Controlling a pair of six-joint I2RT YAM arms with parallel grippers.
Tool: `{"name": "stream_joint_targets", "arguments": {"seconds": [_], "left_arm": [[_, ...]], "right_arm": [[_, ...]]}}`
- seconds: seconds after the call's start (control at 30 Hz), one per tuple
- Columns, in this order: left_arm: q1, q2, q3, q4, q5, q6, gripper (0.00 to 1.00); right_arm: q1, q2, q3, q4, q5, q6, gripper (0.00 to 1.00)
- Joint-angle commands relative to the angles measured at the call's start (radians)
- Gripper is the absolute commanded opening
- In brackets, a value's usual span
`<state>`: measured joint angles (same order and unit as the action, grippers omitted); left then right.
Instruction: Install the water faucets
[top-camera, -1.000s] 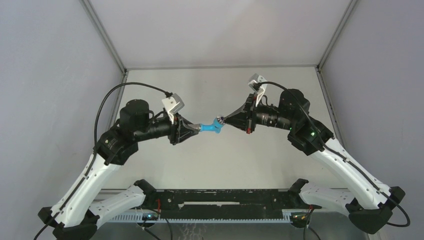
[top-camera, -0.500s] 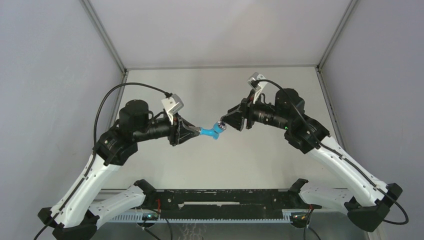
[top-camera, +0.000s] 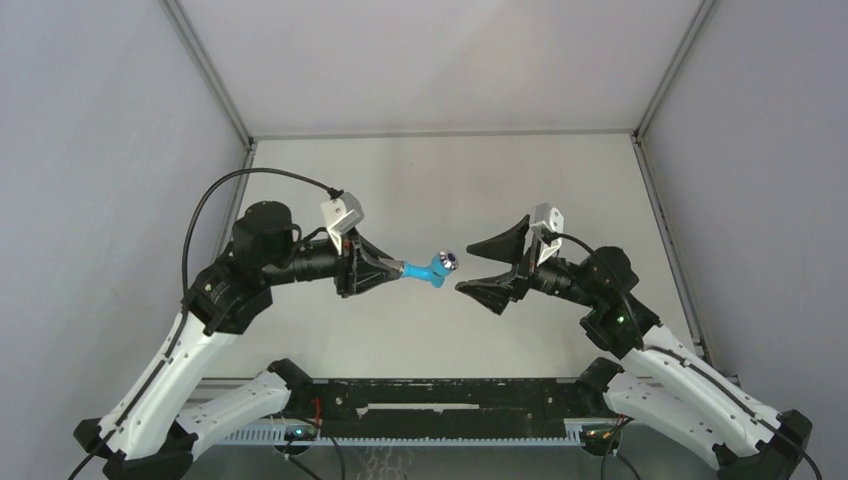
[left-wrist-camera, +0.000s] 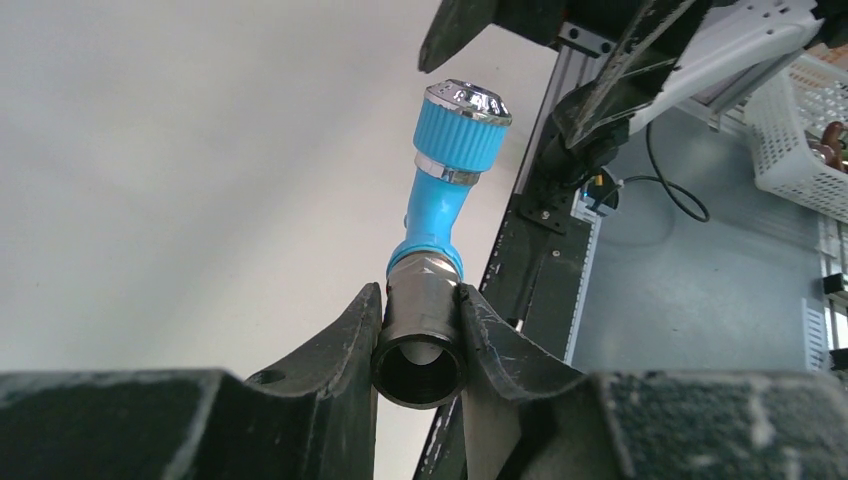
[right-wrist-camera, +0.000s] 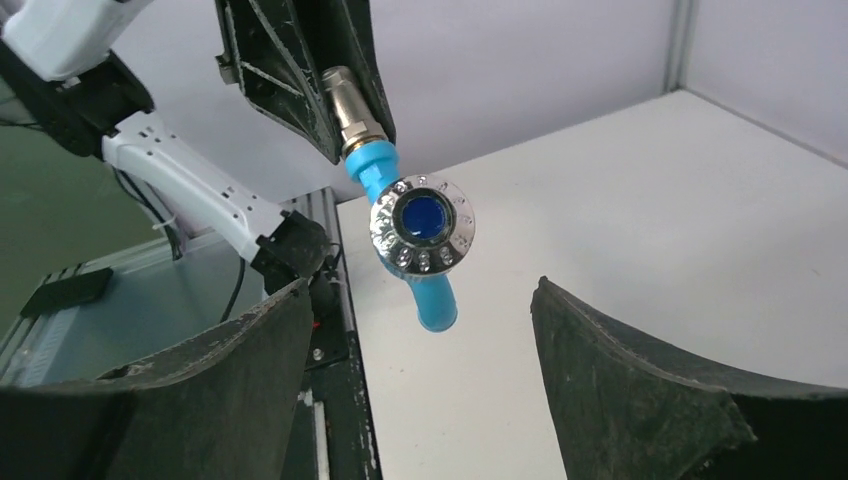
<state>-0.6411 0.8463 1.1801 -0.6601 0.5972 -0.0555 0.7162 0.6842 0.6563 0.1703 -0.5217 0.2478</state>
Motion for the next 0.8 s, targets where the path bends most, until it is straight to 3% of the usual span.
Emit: {"name": "stream_joint_targets", "arguments": {"seconds": [0.0, 0.3, 0.47, 0.67, 0.77], "left_arm": [[-0.004, -0.046, 0.077, 0.112, 0.098, -0.024, 0.00], [-0.005, -0.056, 0.069, 0.129, 0.112, -0.027, 0.00], [-0.004, -0.052, 0.061, 0.139, 0.115, -0.029, 0.00], [-0.005, -0.060, 0.054, 0.137, 0.101, -0.020, 0.00], [-0.005, -0.065, 0.048, 0.137, 0.105, -0.015, 0.00]], "right_arm": [[-0.021, 0.044, 0.011, 0.240, -0.166, 0.032, 0.86], [-0.010, 0.191, 0.026, 0.423, -0.318, 0.174, 0.85], [0.020, 0.233, 0.067, 0.418, -0.352, 0.188, 0.80], [0.033, 0.323, 0.196, 0.280, -0.437, 0.235, 0.64], [0.023, 0.382, 0.267, 0.185, -0.472, 0.295, 0.48]]}}
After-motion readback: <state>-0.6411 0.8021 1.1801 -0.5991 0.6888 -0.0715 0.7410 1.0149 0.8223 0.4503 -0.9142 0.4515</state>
